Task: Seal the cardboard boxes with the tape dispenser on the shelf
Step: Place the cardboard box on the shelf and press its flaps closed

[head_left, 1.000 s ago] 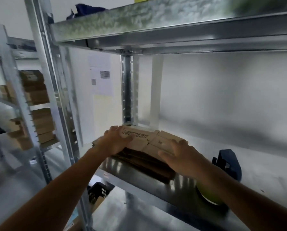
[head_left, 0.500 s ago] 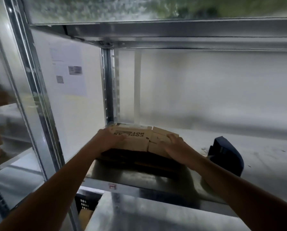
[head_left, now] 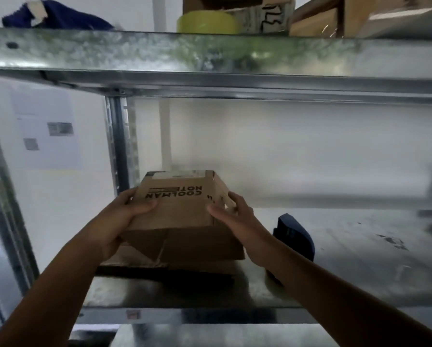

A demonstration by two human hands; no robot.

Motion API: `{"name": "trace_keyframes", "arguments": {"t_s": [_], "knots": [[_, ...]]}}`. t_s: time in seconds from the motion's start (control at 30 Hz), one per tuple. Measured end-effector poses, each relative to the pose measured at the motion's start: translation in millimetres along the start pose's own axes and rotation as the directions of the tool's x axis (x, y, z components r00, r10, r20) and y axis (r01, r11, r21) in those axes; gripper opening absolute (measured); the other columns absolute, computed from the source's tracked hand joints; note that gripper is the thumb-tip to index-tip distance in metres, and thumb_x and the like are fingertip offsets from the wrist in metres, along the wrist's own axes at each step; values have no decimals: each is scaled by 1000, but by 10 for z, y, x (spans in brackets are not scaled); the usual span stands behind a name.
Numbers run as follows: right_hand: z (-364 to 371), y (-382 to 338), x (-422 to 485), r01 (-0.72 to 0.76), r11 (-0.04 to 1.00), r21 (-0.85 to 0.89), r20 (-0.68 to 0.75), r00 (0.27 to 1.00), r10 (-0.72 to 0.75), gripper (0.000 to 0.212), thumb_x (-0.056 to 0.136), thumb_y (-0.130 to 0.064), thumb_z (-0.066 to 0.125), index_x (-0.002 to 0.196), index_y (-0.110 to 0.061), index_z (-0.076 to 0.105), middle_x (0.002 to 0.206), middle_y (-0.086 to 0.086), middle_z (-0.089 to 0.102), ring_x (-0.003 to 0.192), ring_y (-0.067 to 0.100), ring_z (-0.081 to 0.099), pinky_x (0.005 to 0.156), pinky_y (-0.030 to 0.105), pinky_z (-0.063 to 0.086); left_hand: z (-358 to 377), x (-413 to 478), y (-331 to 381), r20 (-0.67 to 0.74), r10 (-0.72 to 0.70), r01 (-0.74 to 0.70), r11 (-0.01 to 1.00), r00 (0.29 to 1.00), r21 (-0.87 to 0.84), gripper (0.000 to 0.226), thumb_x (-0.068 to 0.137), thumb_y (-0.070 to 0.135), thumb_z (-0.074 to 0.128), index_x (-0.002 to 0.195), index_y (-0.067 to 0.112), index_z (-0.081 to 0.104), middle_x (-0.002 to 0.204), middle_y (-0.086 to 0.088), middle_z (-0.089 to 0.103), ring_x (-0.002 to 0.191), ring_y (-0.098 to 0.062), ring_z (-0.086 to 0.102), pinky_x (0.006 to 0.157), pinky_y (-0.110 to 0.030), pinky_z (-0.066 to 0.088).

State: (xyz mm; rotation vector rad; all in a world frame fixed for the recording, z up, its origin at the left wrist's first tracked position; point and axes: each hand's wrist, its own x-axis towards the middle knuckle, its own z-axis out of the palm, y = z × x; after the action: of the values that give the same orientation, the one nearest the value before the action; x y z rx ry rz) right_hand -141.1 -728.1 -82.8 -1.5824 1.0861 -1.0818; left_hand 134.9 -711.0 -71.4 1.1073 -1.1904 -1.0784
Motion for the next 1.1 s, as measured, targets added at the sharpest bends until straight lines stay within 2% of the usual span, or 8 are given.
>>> {"name": "trace_keyframes", "arguments": {"t_s": [0.07, 0.17, 0.23, 0.33, 0.43, 0.67, 0.83, 1.1], "knots": [[-118, -78, -21, 17, 996, 87, -21, 1000, -15, 124, 37, -86, 81, 147, -50, 36, 143, -3, 43, 120, 22, 60, 99, 46, 55, 119, -2, -2, 38, -4, 8, 996, 999, -89, 68, 61, 45, 92, 124, 39, 67, 116, -3, 76, 101, -28, 75, 77, -41, 61], [-337, -246, -81, 125, 984, 128, -3, 992, -125, 73, 54, -76, 81, 119, -73, 48, 138, -12, 44, 114, 10, 62, 87, 30, 58, 337, -1, 50, 168, 35, -5, 984, 985, -176, 56, 82, 54, 78, 134, 41, 62, 135, -2, 67, 121, -29, 66, 99, -48, 53], [-526, -361, -132, 164, 973, 161, 15, 986, -168, 50, 59, -66, 78, 101, -77, 53, 136, -13, 41, 117, 10, 58, 86, 28, 55, 551, -5, 133, 194, 70, -33, 982, 978, -187, 51, 88, 57, 70, 136, 43, 60, 137, -1, 66, 123, -30, 65, 98, -49, 54], [-936, -454, -180, 258, 942, 212, -3, 965, -264, 65, 60, -55, 76, 120, -67, 53, 144, -7, 41, 128, 18, 53, 95, 35, 55, 972, -22, 303, 186, 73, -40, 983, 980, -177, 51, 89, 65, 64, 136, 46, 60, 135, -5, 67, 122, -37, 64, 91, -54, 56], [-1452, -443, -258, 325, 918, 228, -17, 944, -330, 86, 61, -47, 73, 142, -49, 43, 146, -4, 43, 131, 17, 51, 87, 27, 55, 1505, -44, 466, 181, 116, -84, 981, 977, -176, 47, 91, 65, 60, 134, 45, 62, 129, -4, 70, 102, -25, 74, 73, -42, 61], [-2732, -154, -418, 340, 919, 201, -57, 940, -335, 72, 76, -43, 66, 143, -51, 41, 146, -7, 48, 129, 11, 53, 92, 31, 50, 2932, 23, 542, 144, 170, -156, 983, 975, -99, 49, 95, 62, 53, 138, 38, 56, 126, 2, 72, 112, -22, 71, 78, -41, 60], [-3472, 75, -388, 375, 909, 182, -117, 926, -359, 82, 68, -59, 77, 141, -56, 41, 145, 0, 47, 131, 19, 55, 109, 52, 47, 3645, 149, 478, 170, 186, -189, 982, 968, -2, 51, 86, 74, 58, 131, 51, 56, 123, 14, 72, 113, -10, 69, 100, -46, 51], [-4290, 570, 18, 418, 872, 254, -133, 908, -397, 82, 84, -25, 78, 149, -52, 35, 152, 7, 41, 134, 32, 52, 106, 62, 46, 4636, 506, 186, 196, 299, -292, 954, 934, -64, 51, 90, 58, 58, 138, 48, 48, 123, 13, 71, 109, -7, 70, 74, -18, 58]]}}
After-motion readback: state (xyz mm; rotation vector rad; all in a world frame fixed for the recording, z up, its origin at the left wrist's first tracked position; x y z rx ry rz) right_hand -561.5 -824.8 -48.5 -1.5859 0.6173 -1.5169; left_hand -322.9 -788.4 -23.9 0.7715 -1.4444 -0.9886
